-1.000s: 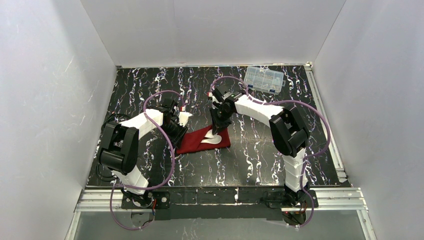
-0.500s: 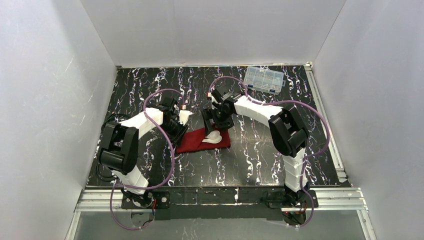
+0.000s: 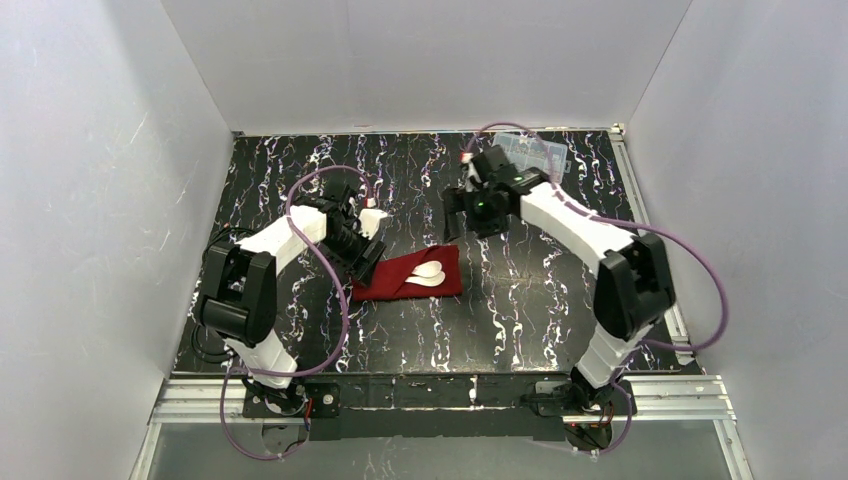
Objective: Fold the napkin into a case and place the utensils inside
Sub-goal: Reset both arms
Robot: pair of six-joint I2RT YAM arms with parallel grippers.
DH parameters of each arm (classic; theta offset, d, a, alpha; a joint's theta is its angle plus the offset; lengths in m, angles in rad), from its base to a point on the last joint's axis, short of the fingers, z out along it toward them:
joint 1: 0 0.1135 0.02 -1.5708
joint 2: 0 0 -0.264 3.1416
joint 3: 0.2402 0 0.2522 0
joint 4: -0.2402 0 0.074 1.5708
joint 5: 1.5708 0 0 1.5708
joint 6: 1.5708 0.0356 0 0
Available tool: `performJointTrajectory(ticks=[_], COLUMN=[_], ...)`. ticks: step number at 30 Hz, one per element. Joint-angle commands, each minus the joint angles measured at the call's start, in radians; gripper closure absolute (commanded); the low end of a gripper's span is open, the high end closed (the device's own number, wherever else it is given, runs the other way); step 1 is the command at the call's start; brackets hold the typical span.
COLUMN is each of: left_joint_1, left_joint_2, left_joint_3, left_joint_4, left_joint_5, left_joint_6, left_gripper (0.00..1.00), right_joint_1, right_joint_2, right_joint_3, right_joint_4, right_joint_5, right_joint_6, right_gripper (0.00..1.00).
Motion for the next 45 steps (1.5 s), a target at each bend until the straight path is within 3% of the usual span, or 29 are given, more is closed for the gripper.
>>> performJointTrajectory(ticks=[1, 2, 3, 10, 13, 18, 23, 30, 37, 42, 45], left_joint_1=[0.006, 0.008, 0.013, 0.155, 0.255, 0.406, 0.421, 0.423, 0.423, 0.427, 0.428], left_joint_2=[-0.051, -0.068, -0.089, -0.162, -0.132, -0.119, -0.159, -0.265, -0.270, -0.210, -0.234], left_joint_3=[0.068, 0.077, 0.085, 0.215, 0.246, 0.052, -0.172, -0.523, -0.585, -0.659, -0.695], left_joint_4=[-0.111, -0.133, -0.153, -0.278, -0.243, 0.142, 0.474, 1.048, 1.255, 1.466, 1.499], left_joint_5=[0.009, 0.008, 0.009, 0.054, 0.099, 0.237, 0.209, 0.268, 0.155, 0.172, 0.180], left_joint_6=[0.011, 0.018, 0.025, 0.061, 0.050, -0.099, -0.167, -0.226, -0.254, -0.286, -0.265], left_gripper=[0.11, 0.03, 0.02, 0.01, 0.02, 0.02, 0.01, 0.02, 0.01, 0.02, 0.02], right_joint_1=[-0.117, -0.139, -0.160, -0.302, -0.357, -0.378, -0.395, -0.462, -0.493, -0.533, -0.546], right_joint_2=[-0.124, -0.141, -0.152, -0.254, -0.326, -0.425, -0.395, -0.376, -0.390, -0.358, -0.323], right_joint_3=[-0.079, -0.090, -0.096, -0.189, -0.306, -0.642, -0.765, -0.904, -1.029, -1.102, -1.135], right_joint_4=[0.027, 0.038, 0.044, 0.111, 0.213, 0.588, 0.724, 0.991, 1.292, 1.514, 1.597], right_joint_5=[0.047, 0.051, 0.054, 0.168, 0.348, 0.646, 0.835, 0.739, 0.721, 0.705, 0.677], right_joint_6=[-0.010, -0.011, -0.015, -0.031, -0.001, -0.090, -0.122, -0.179, -0.184, -0.209, -0.211], right_gripper=[0.01, 0.01, 0.01, 0.01, 0.01, 0.01, 0.01, 0.01, 0.01, 0.01, 0.01])
